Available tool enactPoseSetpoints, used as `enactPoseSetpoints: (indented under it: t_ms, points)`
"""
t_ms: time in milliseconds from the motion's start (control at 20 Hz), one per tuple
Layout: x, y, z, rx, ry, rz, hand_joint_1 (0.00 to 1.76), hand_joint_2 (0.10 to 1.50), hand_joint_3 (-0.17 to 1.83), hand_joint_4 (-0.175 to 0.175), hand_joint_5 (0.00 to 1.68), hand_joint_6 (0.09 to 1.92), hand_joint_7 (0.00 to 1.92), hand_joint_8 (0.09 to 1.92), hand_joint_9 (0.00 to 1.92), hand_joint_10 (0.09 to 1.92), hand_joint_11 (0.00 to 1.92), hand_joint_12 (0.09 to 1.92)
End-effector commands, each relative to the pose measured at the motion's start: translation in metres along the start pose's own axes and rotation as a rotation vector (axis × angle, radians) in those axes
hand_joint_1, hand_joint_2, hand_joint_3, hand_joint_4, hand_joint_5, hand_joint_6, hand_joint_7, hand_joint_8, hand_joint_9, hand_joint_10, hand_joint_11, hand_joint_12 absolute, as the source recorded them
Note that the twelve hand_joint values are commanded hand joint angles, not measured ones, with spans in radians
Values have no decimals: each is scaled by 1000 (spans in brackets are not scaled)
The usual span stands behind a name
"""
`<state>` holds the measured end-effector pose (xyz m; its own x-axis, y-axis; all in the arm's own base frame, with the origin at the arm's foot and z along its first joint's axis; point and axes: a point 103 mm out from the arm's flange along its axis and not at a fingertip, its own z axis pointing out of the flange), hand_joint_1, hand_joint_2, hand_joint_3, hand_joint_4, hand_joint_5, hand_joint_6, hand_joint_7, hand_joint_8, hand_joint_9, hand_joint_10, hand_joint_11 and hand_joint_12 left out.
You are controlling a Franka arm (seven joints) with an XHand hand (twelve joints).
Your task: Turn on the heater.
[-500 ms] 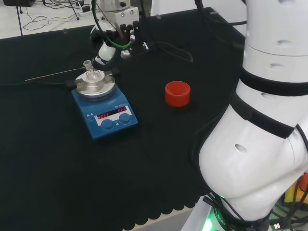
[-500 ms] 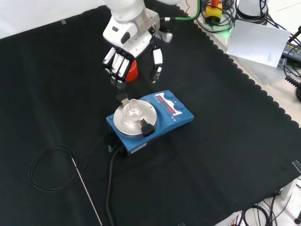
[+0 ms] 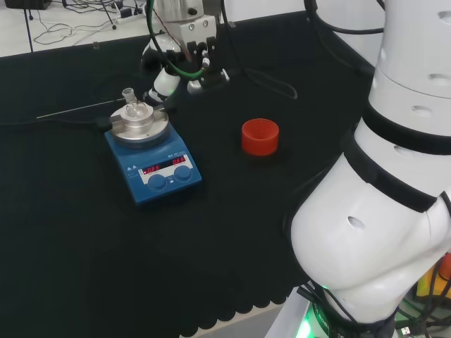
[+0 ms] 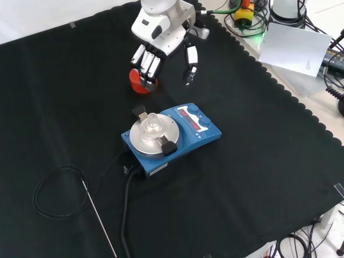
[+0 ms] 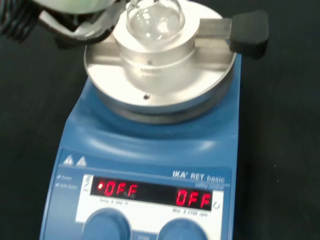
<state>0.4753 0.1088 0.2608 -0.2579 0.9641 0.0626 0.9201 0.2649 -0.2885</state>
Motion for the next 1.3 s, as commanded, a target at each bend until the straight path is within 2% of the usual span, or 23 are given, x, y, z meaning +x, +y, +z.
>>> enactPoseSetpoints:
  t_ms: [50,200,400,550,900,1050,1150,1300]
  points:
    - [14,-46,22,44,-18,39,824,625,510,-32,449,312,495,704,730,617,340,1365]
    - [14,-56,34,94,-12,58,861,631,536,-32,453,295,600,715,813,601,426,1335]
    - [13,-68,54,168,-8,73,942,637,619,-38,468,276,817,758,1013,594,629,1250]
    - [10,-77,69,222,-6,86,996,652,679,-47,504,297,908,787,1127,580,766,1169]
    - [14,-91,92,294,3,75,1103,696,714,-85,523,433,1223,885,1419,640,1250,865]
    - [21,-94,100,314,-14,60,1157,719,714,-96,513,500,1346,961,1515,755,1387,792]
    - [27,-95,106,333,-15,46,1221,734,739,-102,527,551,1408,994,1541,845,1362,826]
    - [38,-97,114,368,-17,24,1328,734,819,-104,540,657,1470,1094,1575,1020,1261,1037]
